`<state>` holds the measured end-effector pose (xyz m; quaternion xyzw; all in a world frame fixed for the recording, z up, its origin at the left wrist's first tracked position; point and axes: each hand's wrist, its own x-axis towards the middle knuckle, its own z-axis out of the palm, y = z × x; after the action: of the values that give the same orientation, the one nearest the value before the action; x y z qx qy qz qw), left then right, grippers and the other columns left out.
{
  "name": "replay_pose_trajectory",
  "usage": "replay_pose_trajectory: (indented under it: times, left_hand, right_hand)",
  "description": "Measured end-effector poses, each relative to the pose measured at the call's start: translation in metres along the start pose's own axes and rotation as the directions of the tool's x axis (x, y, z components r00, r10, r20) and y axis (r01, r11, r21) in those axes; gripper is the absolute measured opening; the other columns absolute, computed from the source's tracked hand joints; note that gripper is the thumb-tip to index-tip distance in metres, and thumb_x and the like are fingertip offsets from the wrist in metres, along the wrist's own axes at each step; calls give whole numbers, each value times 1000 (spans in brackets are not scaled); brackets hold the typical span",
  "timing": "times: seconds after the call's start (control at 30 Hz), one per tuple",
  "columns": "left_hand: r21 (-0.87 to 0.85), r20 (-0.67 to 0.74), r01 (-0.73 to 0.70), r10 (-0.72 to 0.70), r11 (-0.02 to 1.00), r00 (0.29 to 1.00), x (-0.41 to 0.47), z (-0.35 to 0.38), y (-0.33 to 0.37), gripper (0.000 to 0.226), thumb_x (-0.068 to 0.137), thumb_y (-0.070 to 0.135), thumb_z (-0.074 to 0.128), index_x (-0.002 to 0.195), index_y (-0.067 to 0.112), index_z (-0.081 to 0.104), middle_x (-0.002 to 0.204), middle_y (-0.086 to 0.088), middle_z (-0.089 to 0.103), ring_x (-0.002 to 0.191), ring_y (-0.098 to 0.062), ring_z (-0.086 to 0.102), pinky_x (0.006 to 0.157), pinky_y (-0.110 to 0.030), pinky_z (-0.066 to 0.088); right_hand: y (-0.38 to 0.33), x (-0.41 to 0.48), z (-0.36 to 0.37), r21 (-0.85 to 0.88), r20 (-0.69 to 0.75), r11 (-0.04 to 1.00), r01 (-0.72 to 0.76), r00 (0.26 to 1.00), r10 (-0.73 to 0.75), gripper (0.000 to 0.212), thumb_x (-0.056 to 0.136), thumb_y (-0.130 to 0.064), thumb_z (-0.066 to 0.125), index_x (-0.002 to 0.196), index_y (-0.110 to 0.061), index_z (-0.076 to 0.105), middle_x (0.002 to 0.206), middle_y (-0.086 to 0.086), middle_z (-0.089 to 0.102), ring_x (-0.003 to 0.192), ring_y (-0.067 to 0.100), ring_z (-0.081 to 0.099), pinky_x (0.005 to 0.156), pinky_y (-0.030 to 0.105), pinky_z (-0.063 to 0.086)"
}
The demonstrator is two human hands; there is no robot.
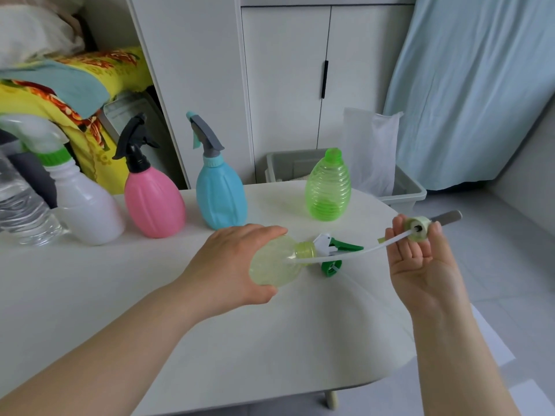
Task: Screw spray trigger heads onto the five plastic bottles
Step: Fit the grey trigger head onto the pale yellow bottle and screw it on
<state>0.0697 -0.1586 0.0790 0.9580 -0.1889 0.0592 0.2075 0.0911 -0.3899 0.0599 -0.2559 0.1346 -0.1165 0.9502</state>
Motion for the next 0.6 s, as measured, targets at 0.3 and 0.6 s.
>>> replay_pose_trajectory:
  times: [0.3,0.6]
  left_hand:
    - [-63,15,-12,13,998,1000,0,-1,-2,76,63,32,72,127,45,32,117,23,36,102,9,29,77,8,15]
    - [-125,4,10,-10,992,1000,-1,-5,-3,76,62,30,73,125,47,34,104,38,28,90,18,22,76,15,11]
  right_hand:
    - [-12,4,-6,61,-70,996,58,996,-53,17,91,-26,46,86,-11,53,59,-1,72,63,5,69,70,21,57]
    - [-13,10,-10,35,-95,999,37,995,-33,17,91,-25,46,86,-10,53,57,-1,72,61,7,69,70,22,57]
